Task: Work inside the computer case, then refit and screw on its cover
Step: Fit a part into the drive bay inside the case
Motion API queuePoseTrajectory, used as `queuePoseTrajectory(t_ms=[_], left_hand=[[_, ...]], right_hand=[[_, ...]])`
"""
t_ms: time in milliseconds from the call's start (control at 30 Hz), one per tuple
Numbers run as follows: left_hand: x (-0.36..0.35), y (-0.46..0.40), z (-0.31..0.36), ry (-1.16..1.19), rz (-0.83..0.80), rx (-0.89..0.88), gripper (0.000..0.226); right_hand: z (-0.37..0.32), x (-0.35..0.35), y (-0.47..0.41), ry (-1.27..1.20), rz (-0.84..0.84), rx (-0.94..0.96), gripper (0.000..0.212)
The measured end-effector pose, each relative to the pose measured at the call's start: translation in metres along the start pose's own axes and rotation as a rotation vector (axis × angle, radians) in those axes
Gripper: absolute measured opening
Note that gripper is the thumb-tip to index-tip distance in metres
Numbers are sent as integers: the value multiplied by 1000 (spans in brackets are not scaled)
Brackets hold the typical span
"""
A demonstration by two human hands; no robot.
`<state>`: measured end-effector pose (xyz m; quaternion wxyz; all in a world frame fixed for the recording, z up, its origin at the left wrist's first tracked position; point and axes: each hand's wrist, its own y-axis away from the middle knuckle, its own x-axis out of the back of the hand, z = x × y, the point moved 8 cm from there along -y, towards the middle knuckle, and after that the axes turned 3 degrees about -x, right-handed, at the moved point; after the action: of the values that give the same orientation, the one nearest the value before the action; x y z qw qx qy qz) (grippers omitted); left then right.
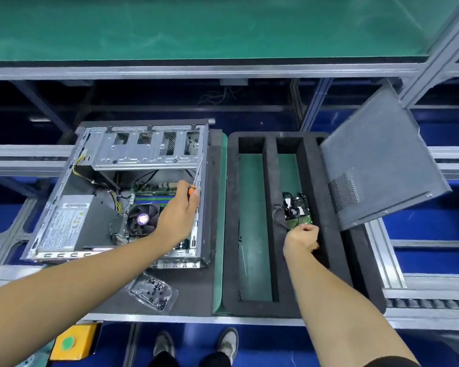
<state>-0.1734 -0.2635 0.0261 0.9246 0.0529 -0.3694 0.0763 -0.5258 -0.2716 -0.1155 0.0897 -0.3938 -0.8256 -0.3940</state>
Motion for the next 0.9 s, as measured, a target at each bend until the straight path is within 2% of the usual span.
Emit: queuePoseTrajectory(t_ms=[133,267,333,433,533,600,700,900], left_hand=[[0,1,1,1,-2,-16,24],[2,2,0,-20,11,-18,24],[2,2,0,-28,11,-28,26],[2,2,0,-34,15,-36,25],[3,2,2,-42,17,-41,24],[6,4,1,-39,9,-38,24],[8,4,5,-5,-5,-37,26],[31,4,4,251,138,24,25]], right_hand=[[-11,1,14,148,49,195,21],[-29,3,21,233,18,416,6],[-41,4,23,398,14,592,15],[-72,0,33,711,63,939,44],[-117,0,45,812,58,1069,70],[-146,5,54,727,21,1076,78],[-189,16,68,609,46,1077,67],[-283,21,130,456,59,1149,19]])
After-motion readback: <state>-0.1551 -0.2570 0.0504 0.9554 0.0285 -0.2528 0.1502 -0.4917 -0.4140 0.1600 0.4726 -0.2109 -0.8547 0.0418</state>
